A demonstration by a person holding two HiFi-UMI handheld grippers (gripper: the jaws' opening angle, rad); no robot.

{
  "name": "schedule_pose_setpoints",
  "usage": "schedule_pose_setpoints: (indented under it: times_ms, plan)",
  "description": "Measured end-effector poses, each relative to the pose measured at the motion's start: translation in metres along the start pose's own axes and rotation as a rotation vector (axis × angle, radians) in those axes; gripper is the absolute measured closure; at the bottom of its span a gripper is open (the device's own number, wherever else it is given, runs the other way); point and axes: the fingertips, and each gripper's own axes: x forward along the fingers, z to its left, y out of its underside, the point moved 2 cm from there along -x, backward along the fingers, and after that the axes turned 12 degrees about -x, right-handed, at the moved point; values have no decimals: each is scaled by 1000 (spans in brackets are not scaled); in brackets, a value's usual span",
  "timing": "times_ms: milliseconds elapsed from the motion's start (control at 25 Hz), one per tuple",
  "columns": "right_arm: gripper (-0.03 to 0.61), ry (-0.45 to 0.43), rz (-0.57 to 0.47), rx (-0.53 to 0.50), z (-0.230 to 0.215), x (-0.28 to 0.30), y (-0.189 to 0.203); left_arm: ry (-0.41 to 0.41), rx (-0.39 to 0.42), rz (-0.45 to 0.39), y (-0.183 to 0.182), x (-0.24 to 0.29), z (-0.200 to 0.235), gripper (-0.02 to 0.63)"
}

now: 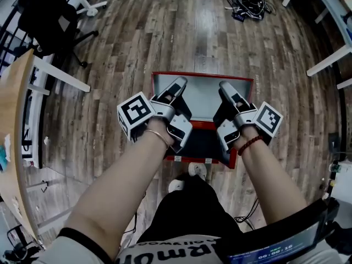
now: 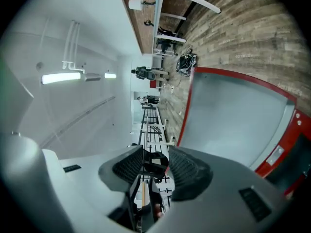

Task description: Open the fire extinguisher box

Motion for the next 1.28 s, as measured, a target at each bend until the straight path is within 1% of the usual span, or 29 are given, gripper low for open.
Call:
schedule_pose_setpoints:
  times_ms: [160,280,320,400,520,640,720,840,880,960,1040,1120,1200,1280]
  plan:
    - [426,-57,-14,-36,56,-17,8,61,37,64,21,-22,-47,529]
    - [426,-103,-45,-63,101,-37,16,153,80,136,43,-46,-91,529]
    - [426,-119,-57,-71,116,-44,20,171,92,155,49,-55,-102,529]
    - [427,-155,-77,-91,146,-56,28,187,133,185,58,-74,-124,529]
    - [428,-216,-86,-126,190,-69,40,202,217,227,71,-98,-154,529]
    - [428,-278,-87,-157,233,-80,56,245,272,265,83,-123,-185,529]
    - [428,-319,-74,-207,264,-89,68,291,303,293,91,-141,-208,529]
    - [428,-378,-40,-331,314,-106,86,434,308,357,109,-169,-256,531]
    - [428,-397,-31,-372,331,-112,91,465,313,369,114,-178,-270,532]
    - [428,-433,-26,-441,362,-124,99,496,348,385,122,-197,-291,532]
    - [428,-464,-31,-493,387,-138,106,498,427,401,131,-215,-305,532]
    - [428,-490,-35,-543,407,-151,113,498,553,416,139,-230,-317,532]
    - [428,-512,-36,-595,423,-164,120,532,690,439,148,-245,-331,532]
    - [433,-528,-34,-648,434,-176,128,561,776,470,160,-262,-340,532]
